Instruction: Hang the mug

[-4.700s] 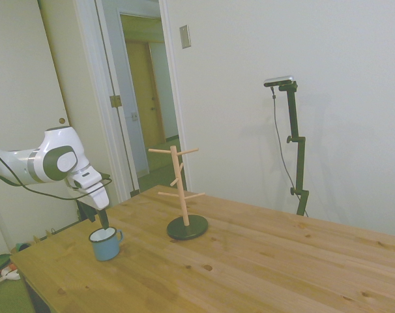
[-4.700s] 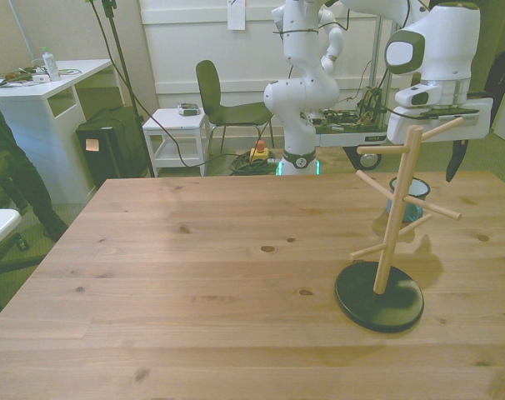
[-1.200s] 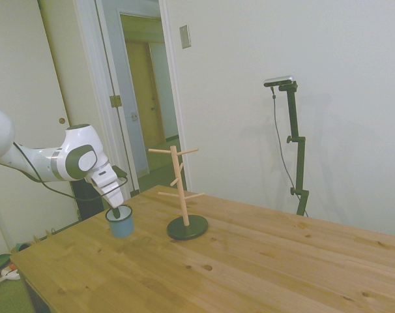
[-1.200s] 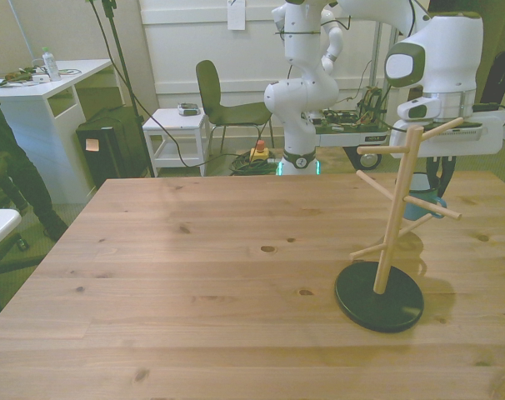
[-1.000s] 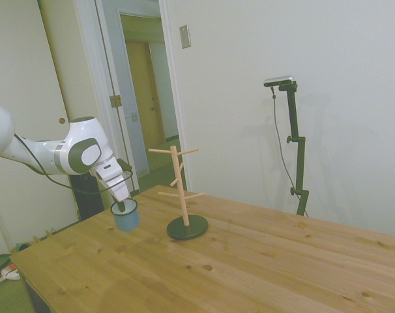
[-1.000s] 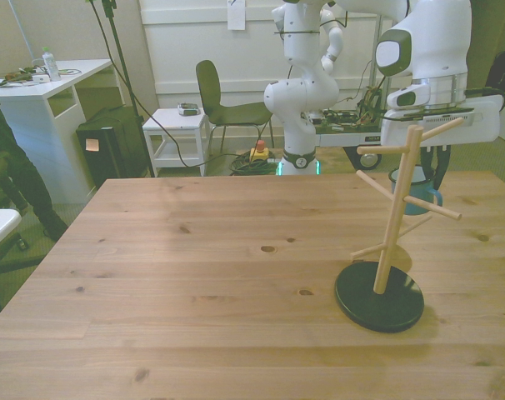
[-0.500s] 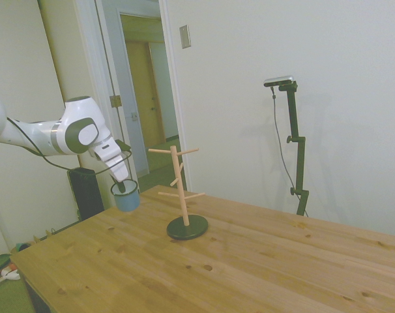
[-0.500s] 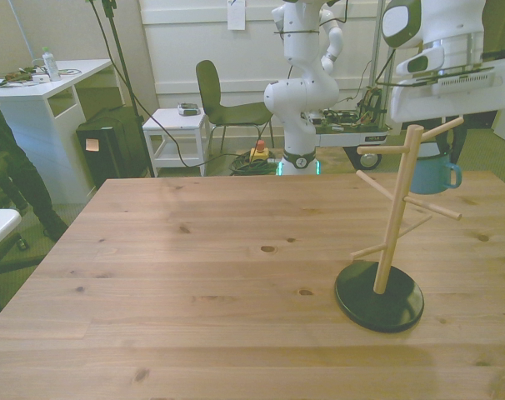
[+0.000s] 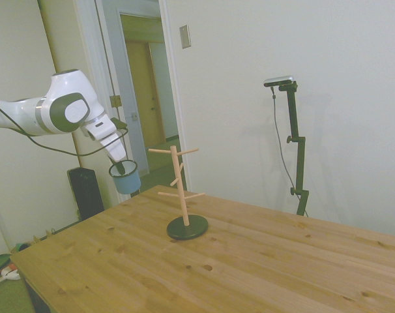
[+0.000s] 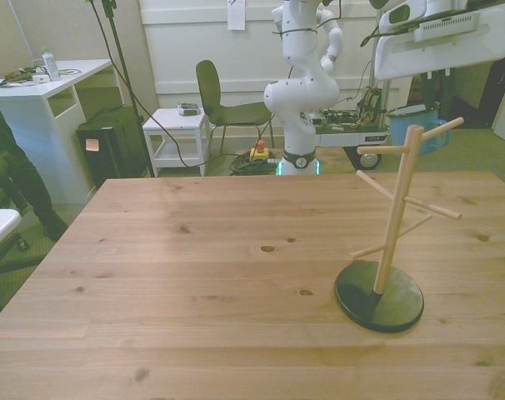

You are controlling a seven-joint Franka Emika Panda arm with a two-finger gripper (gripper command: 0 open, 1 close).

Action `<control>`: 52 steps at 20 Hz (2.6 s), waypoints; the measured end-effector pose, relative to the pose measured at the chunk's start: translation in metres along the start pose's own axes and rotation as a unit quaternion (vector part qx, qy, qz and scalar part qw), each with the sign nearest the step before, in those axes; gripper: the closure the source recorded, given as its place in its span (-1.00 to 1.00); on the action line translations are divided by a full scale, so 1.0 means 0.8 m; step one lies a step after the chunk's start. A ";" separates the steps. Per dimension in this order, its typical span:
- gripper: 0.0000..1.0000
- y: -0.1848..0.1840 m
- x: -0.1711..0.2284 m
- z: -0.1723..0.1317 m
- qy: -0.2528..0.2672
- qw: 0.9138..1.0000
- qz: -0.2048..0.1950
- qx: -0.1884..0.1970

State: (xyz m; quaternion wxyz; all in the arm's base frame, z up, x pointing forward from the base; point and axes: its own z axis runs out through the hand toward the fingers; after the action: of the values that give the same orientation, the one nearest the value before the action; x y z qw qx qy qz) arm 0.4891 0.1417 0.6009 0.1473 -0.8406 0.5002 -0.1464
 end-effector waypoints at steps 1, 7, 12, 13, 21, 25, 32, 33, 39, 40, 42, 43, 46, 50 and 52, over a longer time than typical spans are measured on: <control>1.00 -0.001 0.007 -0.008 0.001 1.000 0.000 0.002; 1.00 -0.009 0.029 -0.037 0.004 1.000 -0.004 0.004; 1.00 -0.021 0.037 -0.038 0.003 1.000 -0.004 0.004; 1.00 -0.024 0.039 -0.037 0.003 1.000 -0.004 0.004; 1.00 -0.043 0.051 -0.042 0.000 1.000 -0.006 0.001; 1.00 -0.051 0.053 -0.042 -0.002 1.000 -0.007 0.000; 1.00 -0.063 0.050 -0.033 -0.006 1.000 -0.012 -0.004; 1.00 -0.065 0.045 -0.031 -0.007 1.000 -0.016 -0.005; 1.00 -0.076 0.023 -0.031 -0.007 0.999 -0.031 -0.006; 1.00 -0.078 0.024 -0.033 -0.007 0.999 -0.031 -0.007; 1.00 -0.082 0.028 -0.036 -0.008 1.000 -0.029 -0.006; 1.00 -0.084 0.030 -0.036 -0.008 1.000 -0.029 -0.008; 1.00 -0.092 0.037 -0.031 -0.010 1.000 -0.026 -0.010; 1.00 -0.099 0.045 -0.021 -0.012 1.000 -0.023 -0.014; 1.00 -0.100 0.049 -0.020 -0.012 1.000 -0.020 -0.015</control>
State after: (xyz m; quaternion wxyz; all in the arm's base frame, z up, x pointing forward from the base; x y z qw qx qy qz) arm 0.5644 0.1417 0.6504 0.1376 -0.8544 0.4833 -0.1320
